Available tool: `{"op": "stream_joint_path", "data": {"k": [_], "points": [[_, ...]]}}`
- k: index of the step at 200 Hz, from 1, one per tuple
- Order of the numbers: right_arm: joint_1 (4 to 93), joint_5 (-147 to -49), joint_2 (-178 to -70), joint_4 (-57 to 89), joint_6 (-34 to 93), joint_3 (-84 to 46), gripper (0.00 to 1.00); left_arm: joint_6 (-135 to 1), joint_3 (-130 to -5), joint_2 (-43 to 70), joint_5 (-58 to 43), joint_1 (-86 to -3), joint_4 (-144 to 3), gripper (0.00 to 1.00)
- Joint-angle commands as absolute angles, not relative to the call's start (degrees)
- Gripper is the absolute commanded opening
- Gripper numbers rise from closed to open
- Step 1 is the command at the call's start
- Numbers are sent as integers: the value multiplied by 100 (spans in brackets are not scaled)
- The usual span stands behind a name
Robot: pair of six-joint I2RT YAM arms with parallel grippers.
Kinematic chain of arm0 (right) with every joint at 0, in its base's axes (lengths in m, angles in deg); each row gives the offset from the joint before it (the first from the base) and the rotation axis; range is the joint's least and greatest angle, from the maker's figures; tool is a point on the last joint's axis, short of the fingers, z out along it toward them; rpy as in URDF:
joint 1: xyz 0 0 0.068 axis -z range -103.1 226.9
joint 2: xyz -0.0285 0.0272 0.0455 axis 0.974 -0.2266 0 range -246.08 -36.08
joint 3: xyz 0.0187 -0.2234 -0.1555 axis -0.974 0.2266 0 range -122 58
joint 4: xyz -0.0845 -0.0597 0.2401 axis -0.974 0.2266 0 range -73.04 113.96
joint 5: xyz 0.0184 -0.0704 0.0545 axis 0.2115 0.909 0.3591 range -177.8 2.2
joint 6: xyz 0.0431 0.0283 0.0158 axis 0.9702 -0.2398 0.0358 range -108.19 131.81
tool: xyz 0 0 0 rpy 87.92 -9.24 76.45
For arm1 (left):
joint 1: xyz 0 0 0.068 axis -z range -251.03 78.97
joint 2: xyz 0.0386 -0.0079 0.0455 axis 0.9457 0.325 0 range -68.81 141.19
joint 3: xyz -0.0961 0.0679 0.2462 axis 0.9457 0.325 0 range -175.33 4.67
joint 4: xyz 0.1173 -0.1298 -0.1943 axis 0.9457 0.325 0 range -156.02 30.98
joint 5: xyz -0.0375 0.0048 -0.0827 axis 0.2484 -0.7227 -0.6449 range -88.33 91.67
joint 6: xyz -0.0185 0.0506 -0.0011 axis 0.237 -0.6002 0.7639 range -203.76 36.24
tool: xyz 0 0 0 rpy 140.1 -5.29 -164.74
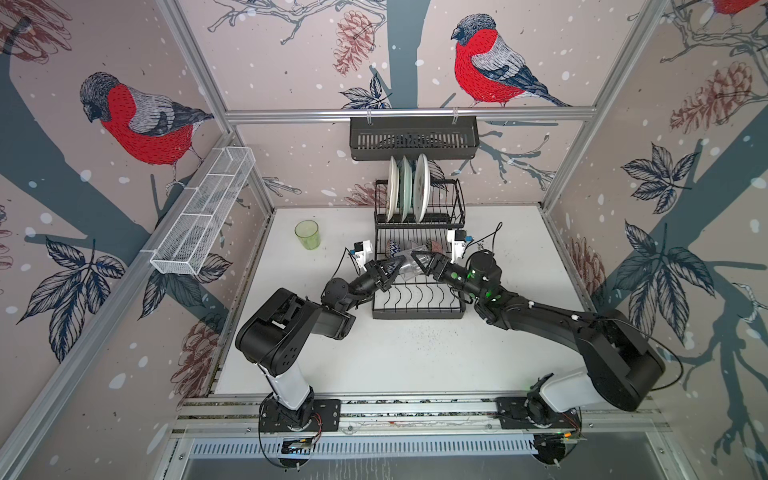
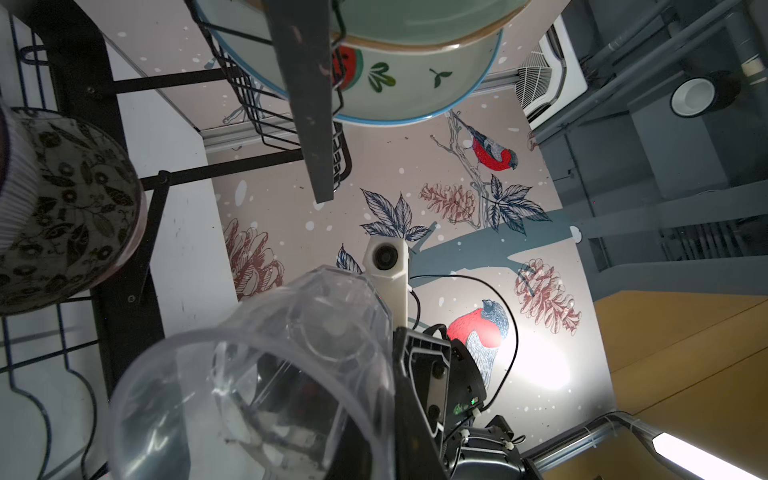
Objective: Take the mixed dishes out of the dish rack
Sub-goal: 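Bring the left gripper to the clear glass held by the right gripper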
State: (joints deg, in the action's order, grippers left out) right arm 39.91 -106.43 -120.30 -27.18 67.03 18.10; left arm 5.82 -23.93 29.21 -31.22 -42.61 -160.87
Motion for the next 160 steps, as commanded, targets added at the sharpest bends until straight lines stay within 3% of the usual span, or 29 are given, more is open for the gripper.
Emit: {"op": "stream_joint_path", "data": {"k": [1, 64, 160], "points": [[3959, -10746, -12014, -2821, 6392, 1793, 85, 225, -2396, 2923, -3309, -4241, -16180, 0], [3973, -10549, -11836, -2695, 6288, 1893, 100, -304, -2403, 2482, -3237, -4206, -15370, 0], [3964, -10301, -11445, -2528, 6061, 2056, 99, -953, -2434, 1839, -3050, -4163, -14217, 0]]}}
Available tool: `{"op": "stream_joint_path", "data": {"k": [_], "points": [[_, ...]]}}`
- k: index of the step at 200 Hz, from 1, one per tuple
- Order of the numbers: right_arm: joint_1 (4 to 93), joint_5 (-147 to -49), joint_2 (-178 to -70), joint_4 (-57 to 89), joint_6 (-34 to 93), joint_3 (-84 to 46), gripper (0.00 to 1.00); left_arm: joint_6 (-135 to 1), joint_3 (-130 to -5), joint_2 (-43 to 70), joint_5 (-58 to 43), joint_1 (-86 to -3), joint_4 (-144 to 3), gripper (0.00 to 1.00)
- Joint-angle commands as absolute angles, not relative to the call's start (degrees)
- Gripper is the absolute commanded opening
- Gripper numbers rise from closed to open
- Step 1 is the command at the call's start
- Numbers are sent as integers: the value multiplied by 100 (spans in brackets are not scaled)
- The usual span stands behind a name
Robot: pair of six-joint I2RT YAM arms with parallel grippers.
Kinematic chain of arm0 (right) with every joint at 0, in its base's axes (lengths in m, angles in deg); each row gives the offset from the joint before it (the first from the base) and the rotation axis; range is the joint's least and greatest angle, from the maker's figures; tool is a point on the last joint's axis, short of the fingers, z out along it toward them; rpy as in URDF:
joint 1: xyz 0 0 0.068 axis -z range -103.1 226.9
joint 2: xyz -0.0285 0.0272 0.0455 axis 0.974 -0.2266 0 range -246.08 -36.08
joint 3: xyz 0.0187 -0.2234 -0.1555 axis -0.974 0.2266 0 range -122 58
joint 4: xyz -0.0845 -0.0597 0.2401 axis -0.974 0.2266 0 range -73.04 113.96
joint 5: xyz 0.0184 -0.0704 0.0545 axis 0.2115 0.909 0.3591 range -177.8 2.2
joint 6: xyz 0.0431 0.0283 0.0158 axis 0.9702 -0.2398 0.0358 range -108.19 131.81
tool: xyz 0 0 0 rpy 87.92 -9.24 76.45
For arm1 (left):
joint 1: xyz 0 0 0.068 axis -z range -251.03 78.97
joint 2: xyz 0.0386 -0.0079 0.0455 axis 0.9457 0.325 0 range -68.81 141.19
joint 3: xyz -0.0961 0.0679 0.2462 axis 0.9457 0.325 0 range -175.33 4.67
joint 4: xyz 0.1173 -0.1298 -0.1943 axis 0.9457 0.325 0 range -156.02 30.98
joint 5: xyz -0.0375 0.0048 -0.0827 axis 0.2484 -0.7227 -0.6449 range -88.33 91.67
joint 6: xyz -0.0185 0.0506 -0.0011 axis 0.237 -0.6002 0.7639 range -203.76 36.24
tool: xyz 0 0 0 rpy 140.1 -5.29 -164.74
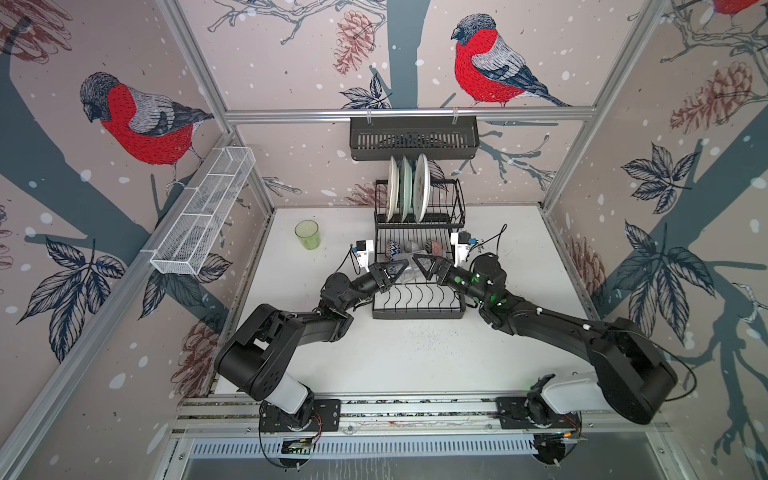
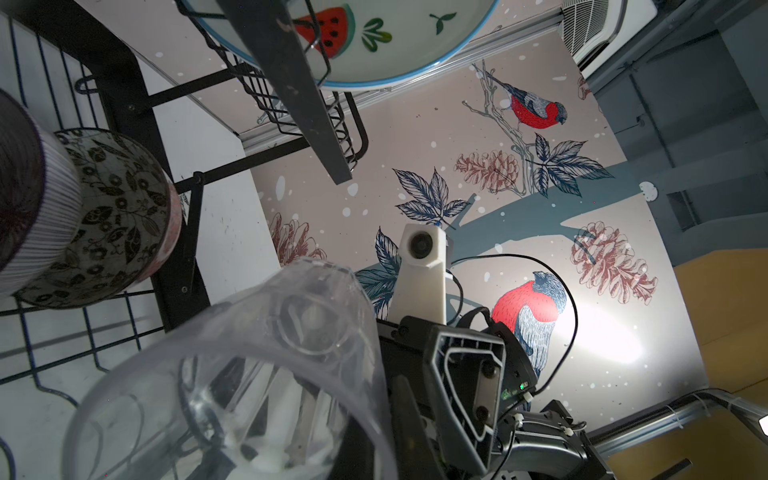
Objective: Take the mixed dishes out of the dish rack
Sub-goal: 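Bring the left gripper to the clear glass held by the right gripper, then grasp the clear glass with the left gripper while the right releases and withdraws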
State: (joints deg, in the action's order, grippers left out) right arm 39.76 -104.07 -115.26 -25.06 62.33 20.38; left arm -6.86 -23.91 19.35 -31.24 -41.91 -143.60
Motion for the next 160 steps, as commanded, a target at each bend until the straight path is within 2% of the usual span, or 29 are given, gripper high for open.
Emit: {"op": "stream_joint_path", "data": {"k": [1, 53, 118, 160], "points": [[3964, -10296, -11442, -2521, 6060, 2056, 99, -951, -2434, 1838, -3046, -4165, -14215, 0], [3966, -10035, -11241, -2064, 5776, 2073, 100, -1273, -2429, 1458, -2904, -4158, -13630, 0], [4025, -9424, -10639, -1246, 5337, 2192, 99, -2592, -2632, 440, -2295, -4336, -11418, 0], [4054, -9110, -10211, -751, 4846, 2339, 99, -3694, -2857, -526, -1470, -4625, -9265, 0]]}}
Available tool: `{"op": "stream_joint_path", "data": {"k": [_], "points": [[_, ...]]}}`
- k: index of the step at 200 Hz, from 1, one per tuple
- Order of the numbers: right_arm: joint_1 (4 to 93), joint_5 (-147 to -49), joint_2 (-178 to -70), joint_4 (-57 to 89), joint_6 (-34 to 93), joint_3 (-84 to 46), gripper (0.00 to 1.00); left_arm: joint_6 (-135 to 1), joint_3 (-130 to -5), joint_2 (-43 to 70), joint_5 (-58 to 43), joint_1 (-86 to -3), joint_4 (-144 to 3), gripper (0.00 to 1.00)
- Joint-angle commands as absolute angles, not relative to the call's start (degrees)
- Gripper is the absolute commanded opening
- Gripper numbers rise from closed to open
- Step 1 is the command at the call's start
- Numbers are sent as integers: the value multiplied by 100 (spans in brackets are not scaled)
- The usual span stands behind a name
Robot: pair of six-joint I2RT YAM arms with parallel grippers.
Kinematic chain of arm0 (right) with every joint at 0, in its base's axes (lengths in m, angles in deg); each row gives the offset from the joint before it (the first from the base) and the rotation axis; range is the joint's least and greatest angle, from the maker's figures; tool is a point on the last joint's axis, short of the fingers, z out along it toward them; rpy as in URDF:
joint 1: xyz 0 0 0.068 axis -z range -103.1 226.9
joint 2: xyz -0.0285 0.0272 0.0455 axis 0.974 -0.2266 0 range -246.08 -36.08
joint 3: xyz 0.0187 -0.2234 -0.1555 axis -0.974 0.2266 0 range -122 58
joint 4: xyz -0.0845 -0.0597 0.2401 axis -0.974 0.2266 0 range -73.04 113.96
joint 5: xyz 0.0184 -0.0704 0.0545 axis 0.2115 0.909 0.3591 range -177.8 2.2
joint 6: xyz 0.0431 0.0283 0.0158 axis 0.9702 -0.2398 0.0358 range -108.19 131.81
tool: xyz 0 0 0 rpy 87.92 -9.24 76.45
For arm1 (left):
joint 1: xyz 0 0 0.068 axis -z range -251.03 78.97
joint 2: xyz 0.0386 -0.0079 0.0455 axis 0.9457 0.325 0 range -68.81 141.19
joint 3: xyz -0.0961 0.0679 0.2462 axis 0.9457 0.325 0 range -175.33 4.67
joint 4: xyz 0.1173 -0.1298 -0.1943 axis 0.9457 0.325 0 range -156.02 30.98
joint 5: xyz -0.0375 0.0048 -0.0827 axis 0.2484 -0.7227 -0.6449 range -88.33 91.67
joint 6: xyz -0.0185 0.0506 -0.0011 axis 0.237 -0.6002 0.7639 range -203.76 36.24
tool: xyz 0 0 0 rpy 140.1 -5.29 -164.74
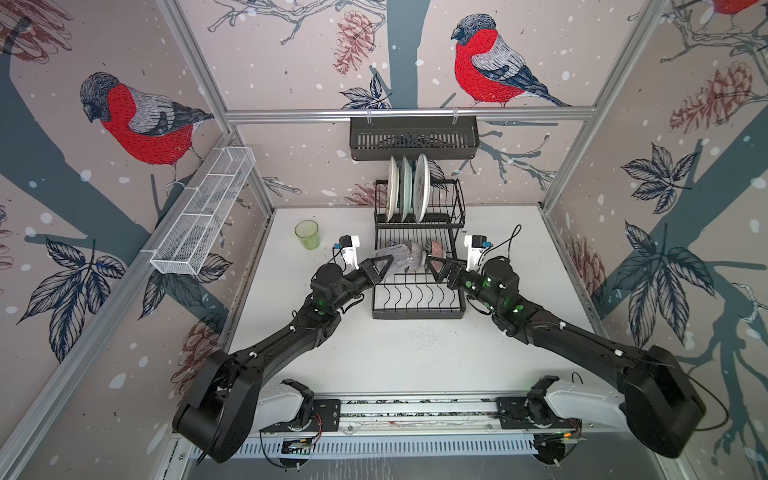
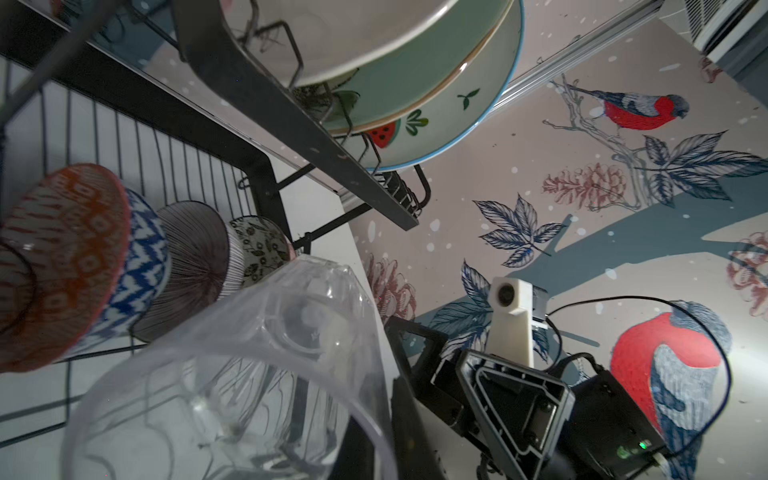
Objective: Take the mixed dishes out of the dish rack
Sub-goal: 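Grasp the clear glass with the left gripper while the right releases and withdraws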
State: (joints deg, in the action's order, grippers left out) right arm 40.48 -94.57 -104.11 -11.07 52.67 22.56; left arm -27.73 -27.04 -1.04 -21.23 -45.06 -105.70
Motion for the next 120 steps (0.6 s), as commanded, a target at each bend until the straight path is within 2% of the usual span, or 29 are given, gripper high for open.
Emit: {"op": "stream_joint_path", "data": {"k": [1, 19, 32, 72, 120], "points": [[4057, -9099, -10205, -740, 4833, 2342, 99, -3706, -2860, -540, -1438, -4629, -9243, 0], [4060, -9019, -10011, -713, 4644, 2486, 100, -3626, -2637, -923, -839, -4730, -9005, 0], [4061, -9026, -9873, -817, 4542, 2640, 99, -3544, -2510, -1048, -753, -4836, -9040, 0], [4077, -9026, -9359, -896, 4356, 3001, 99, -3926, -2949, -1015, -546, -4975, -8243, 0], [4156, -8882, -8798, -513, 4076, 3300, 99, -4409, -3307, -1129, 346, -5076, -7517, 0]]}}
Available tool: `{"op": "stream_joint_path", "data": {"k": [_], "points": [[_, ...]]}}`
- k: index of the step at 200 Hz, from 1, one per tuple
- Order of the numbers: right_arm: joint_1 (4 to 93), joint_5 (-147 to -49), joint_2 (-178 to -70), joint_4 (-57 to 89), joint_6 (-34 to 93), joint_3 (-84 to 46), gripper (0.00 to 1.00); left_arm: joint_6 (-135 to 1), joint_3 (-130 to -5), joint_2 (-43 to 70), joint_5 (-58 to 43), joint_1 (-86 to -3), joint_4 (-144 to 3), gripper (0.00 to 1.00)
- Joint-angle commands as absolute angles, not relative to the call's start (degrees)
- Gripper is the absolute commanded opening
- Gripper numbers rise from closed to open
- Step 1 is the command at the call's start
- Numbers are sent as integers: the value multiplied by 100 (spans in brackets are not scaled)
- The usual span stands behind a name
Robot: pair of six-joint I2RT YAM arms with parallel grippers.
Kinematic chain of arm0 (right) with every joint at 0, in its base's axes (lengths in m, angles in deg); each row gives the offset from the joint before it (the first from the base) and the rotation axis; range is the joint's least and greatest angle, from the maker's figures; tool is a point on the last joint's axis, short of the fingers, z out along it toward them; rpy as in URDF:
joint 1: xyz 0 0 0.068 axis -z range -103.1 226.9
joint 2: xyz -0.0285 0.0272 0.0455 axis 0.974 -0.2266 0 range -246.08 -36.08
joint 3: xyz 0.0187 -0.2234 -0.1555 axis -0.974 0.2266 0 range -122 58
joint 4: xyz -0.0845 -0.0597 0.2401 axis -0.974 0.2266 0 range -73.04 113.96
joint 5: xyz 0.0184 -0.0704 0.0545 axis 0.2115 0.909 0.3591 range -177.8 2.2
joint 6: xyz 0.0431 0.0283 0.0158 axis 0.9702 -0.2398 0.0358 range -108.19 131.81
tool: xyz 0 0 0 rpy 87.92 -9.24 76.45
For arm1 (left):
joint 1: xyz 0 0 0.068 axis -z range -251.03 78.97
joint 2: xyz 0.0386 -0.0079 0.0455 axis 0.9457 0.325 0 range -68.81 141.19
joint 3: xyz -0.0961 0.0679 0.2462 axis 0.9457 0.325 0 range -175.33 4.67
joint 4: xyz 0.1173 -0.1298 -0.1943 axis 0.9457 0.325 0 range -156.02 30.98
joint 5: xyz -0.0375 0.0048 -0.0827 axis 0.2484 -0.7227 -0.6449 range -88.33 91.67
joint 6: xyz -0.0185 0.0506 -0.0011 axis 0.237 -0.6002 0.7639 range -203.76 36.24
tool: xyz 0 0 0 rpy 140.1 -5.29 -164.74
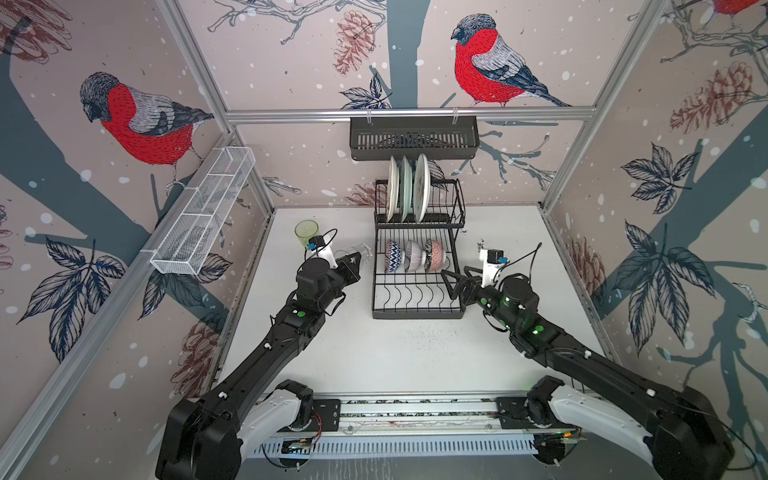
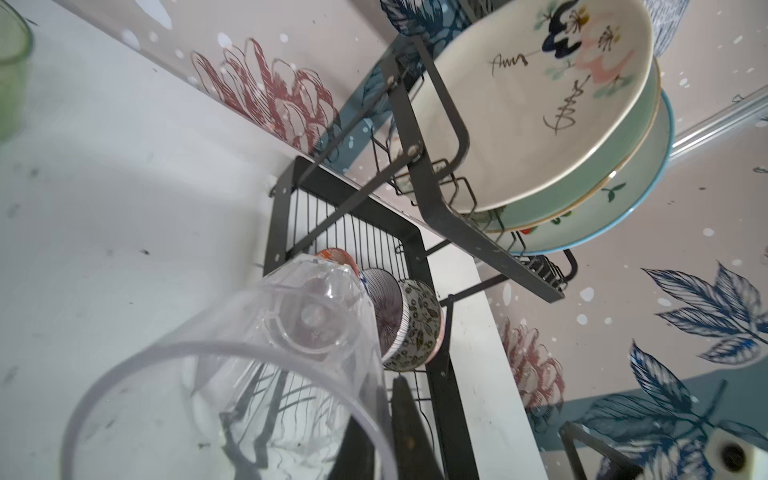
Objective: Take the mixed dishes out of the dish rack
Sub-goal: 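Grasp the clear glass with the left gripper while the right releases and withdraws, then carry the clear glass with the left gripper and set it beside the green glass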
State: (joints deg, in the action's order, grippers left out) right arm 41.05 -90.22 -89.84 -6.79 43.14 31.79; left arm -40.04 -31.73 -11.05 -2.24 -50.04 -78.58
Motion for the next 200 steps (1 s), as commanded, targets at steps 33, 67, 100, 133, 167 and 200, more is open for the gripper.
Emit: {"op": "stream_joint_path", "data": {"k": [33, 67, 100, 133, 167, 200], "points": [[4309, -8911, -8451, -433, 3994, 3486, 99, -4568, -3580, -873, 505, -5269, -7267, 0], [4481, -9024, -8201, -344, 3814, 3602, 99, -4672, -3928, -336, 621, -5396, -7209, 0], [4641, -9030, -8153, -235, 3711, 3655, 99, -4753, -4212, 306, 622, -5487, -7305, 0], [4806, -9068, -7997, -260, 3774, 3823, 99, -4908, -4619, 924, 672, -5717, -7142, 0], [5017, -9208, -7940, -272, 3844, 3911, 99, -5207, -5206, 1493, 913, -5735, -6826, 0], [5102, -9259, -7957, -280, 3853, 3939, 100, -5461, -5903, 2175, 1081, -5741, -6423, 0]]}}
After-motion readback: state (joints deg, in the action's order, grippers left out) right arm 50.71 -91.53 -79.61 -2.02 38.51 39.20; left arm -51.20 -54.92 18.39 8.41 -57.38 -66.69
